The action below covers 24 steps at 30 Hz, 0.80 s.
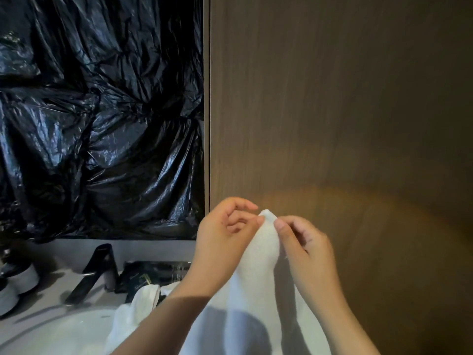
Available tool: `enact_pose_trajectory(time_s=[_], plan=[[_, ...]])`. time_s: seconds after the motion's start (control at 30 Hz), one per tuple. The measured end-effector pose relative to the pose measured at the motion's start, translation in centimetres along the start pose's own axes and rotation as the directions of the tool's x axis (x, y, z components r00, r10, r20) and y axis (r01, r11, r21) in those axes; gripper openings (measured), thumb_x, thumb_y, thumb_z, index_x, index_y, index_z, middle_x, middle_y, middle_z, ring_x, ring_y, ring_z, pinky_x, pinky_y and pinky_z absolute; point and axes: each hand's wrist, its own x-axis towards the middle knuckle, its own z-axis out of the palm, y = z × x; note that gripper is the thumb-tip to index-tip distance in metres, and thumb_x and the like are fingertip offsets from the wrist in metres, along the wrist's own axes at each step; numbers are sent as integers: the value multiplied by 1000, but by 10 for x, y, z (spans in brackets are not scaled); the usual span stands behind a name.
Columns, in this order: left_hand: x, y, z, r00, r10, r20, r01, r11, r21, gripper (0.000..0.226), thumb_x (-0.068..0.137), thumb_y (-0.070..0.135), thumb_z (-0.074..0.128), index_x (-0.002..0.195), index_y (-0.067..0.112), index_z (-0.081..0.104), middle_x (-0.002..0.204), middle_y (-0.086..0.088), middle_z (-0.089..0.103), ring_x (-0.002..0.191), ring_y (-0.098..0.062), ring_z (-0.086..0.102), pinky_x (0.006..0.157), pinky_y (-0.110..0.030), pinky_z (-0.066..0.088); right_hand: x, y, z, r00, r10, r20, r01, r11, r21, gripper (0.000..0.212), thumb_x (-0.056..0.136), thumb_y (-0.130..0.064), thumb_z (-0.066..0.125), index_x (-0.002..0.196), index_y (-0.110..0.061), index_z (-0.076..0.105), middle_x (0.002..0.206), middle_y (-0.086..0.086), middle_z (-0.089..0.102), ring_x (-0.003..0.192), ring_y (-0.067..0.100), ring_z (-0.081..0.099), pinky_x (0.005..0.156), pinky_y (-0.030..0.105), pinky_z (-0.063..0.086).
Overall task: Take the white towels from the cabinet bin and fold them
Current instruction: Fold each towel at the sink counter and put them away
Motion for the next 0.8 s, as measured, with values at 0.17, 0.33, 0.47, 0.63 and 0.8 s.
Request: enact_pose_trajectory(time_s=[0.17, 0.33, 0.47, 0.63, 0.8], plan=[[-28, -18, -8, 987, -42, 155, 21, 991, 135, 24, 79, 14, 77, 89, 33, 65, 77, 7, 66, 65, -8, 57, 65, -18, 48, -14, 14, -4, 996, 66, -66, -68, 997, -30, 20, 98, -23, 55, 80, -23, 65, 77, -11, 64, 76, 6, 58, 62, 13, 39], [-47, -33, -14, 990, -98, 100, 78, 980, 184, 24, 77, 14, 78, 79, 34, 66, 67, 14, 60, 59, -2, 52, 61, -10, 41, -21, 15, -11, 995, 92, 42, -91, 995, -28, 19, 97, -30, 58, 80, -24, 65, 72, -14, 62, 68, 3, 55, 59, 12, 38], [-54, -41, -15, 982, -151, 110, 137, 983, 125, 16, 78, 17, 79, 75, 30, 69, 63, 6, 59, 58, -3, 51, 60, -13, 40, -26, 11, -10, 985, 120, 124, -124, 992, 23, 25, 84, -43, 60, 71, -21, 64, 61, -9, 58, 57, 3, 48, 52, 16, 37], [-61, -48, -23, 973, -15, 231, -48, 964, 262, 25, 76, 49, 64, 68, 26, 64, 71, 8, 60, 67, -3, 54, 64, -12, 38, -31, 16, -10, 990, 133, 45, -134, 991, 28, 27, 85, -46, 55, 79, -21, 65, 67, -5, 63, 64, 12, 57, 59, 27, 44], [-66, -59, -34, 952, 38, 305, -148, 926, 348, 32, 80, 53, 60, 65, 25, 60, 71, 6, 57, 67, -8, 54, 60, -20, 40, -27, 18, -19, 991, 123, -44, -122, 992, 17, 20, 93, -40, 57, 82, -25, 64, 75, -8, 65, 74, 11, 62, 67, 29, 47]])
